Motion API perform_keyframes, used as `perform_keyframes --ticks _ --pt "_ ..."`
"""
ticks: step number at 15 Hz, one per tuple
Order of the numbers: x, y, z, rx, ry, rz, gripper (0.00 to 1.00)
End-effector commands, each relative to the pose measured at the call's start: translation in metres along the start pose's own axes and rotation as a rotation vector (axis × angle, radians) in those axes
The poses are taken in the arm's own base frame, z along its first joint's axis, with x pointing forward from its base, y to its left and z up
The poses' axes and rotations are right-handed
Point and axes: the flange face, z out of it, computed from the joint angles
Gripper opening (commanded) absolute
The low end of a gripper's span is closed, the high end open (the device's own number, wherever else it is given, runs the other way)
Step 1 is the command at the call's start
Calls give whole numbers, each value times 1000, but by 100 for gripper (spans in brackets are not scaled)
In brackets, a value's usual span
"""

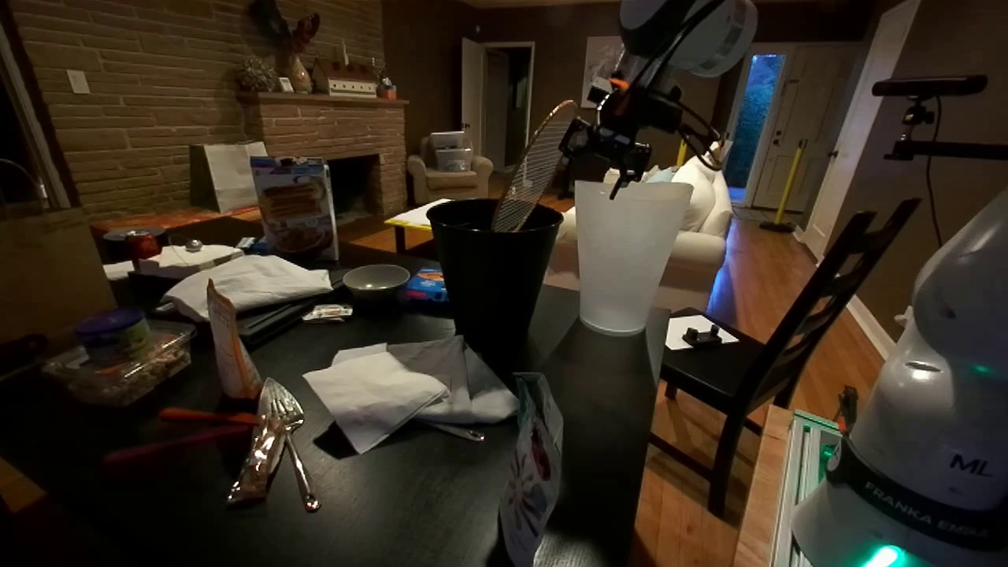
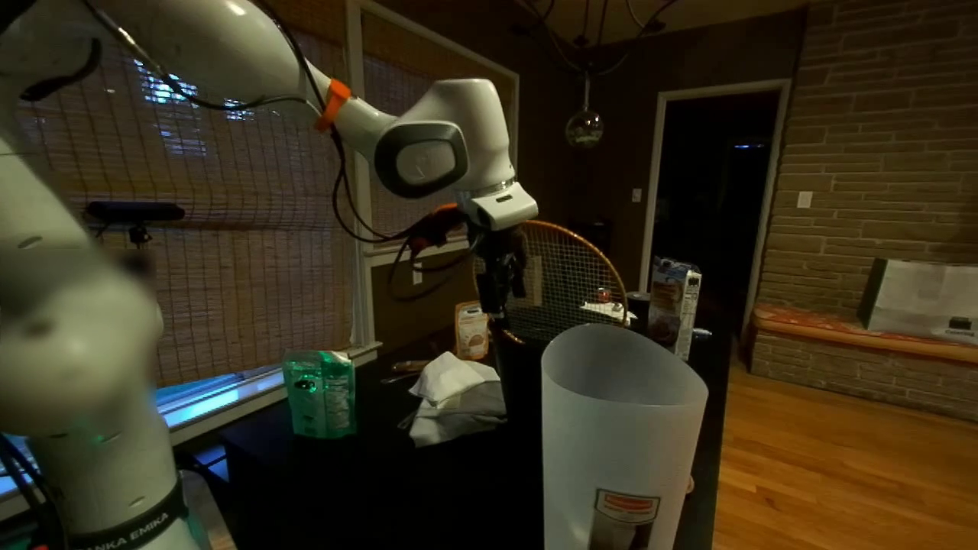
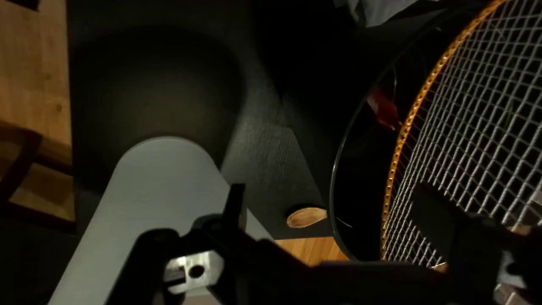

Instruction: Move the black bucket to the left

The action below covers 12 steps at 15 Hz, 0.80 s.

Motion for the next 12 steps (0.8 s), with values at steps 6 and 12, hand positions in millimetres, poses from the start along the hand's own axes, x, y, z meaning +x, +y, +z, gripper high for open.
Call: perform_keyframes --ticks 6,12 --pt "-36 11 64 174 187 217 100" --pt "-59 11 114 162 180 233 100"
